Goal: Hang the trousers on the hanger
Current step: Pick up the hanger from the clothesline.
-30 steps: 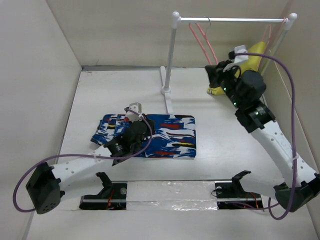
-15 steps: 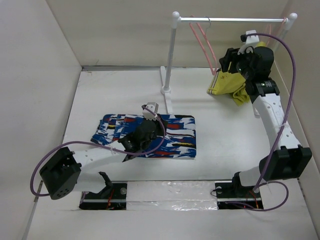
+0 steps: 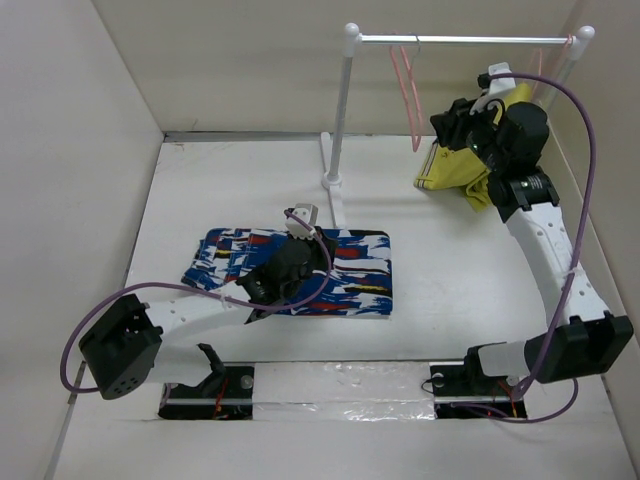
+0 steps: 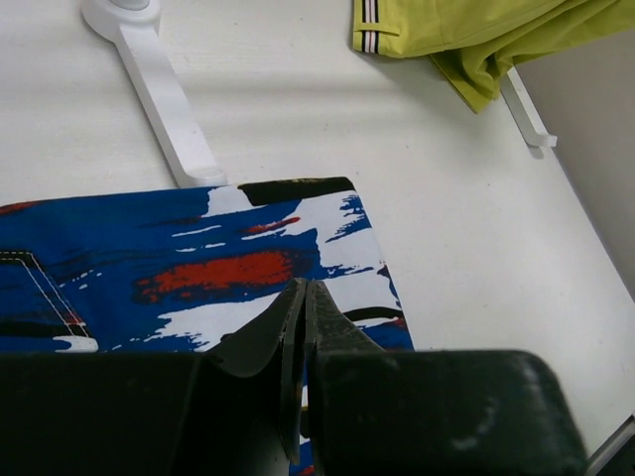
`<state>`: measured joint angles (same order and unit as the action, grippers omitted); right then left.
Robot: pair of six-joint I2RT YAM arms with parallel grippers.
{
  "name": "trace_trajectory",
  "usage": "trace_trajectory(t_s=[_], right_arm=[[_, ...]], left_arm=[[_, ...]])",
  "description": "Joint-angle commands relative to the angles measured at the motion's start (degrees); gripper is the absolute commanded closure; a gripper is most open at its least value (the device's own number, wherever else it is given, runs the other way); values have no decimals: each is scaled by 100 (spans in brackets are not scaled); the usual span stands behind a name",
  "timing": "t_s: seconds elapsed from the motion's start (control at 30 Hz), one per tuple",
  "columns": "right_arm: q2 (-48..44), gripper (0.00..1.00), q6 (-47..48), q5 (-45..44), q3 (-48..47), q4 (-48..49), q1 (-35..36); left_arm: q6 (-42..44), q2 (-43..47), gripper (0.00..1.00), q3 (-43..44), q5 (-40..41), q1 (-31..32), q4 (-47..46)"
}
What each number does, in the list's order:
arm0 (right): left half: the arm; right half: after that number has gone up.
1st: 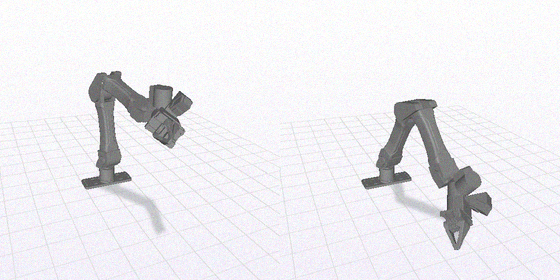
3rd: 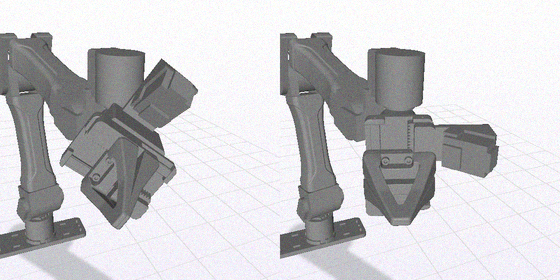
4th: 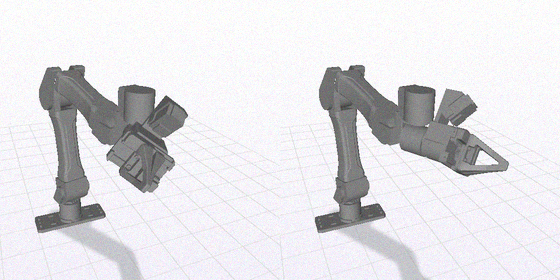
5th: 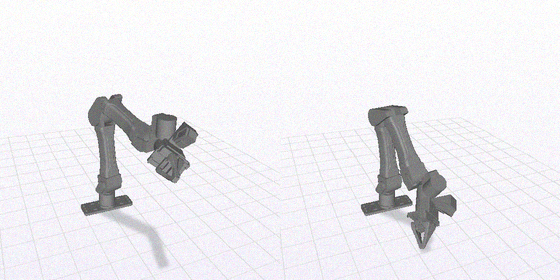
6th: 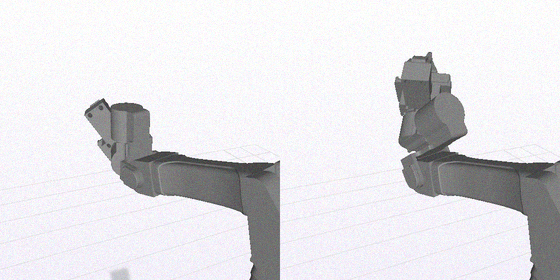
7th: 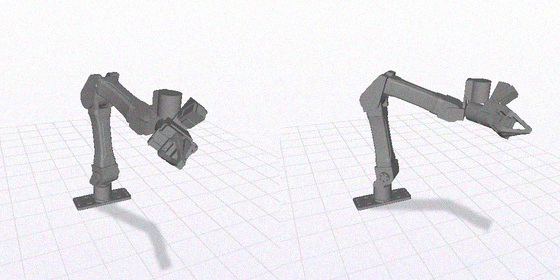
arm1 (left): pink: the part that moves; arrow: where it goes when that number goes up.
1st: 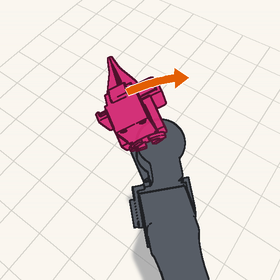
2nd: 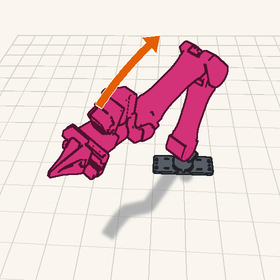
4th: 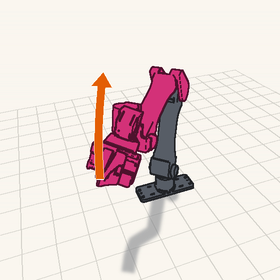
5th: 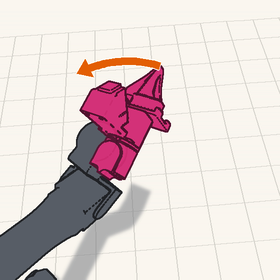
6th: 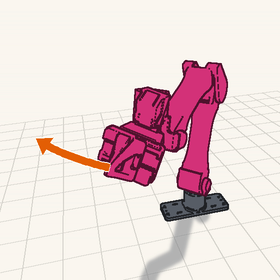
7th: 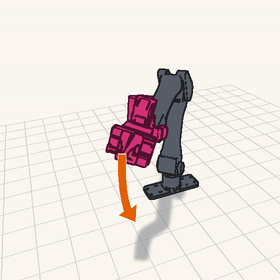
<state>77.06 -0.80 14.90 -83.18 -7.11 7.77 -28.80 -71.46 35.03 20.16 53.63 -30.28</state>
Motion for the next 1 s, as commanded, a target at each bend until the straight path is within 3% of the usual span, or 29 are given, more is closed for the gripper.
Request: trace_trajectory(t_s=[0.0,0.13,0.2,0.5,0.83,0.97], right_arm=[[-244,56,-122,-119,74,606,206],[-51,32,-78,-91,-155,351,531],[89,31,-105,-302,-146,439,585],[758,38,-298,-812,-585,299,690],[846,62,-219,-1637,-638,184,875],[908,62,-167,-1823,-630,70,875]], left_arm=[[146,194,100,101,-13,16,-242],[146,212,100,92,-73,16,-303],[173,194,98,118,-100,16,-233],[-29,334,97,-57,-83,16,-171],[23,511,95,-5,-91,16,-57],[-38,519,95,-57,-56,16,-100]])
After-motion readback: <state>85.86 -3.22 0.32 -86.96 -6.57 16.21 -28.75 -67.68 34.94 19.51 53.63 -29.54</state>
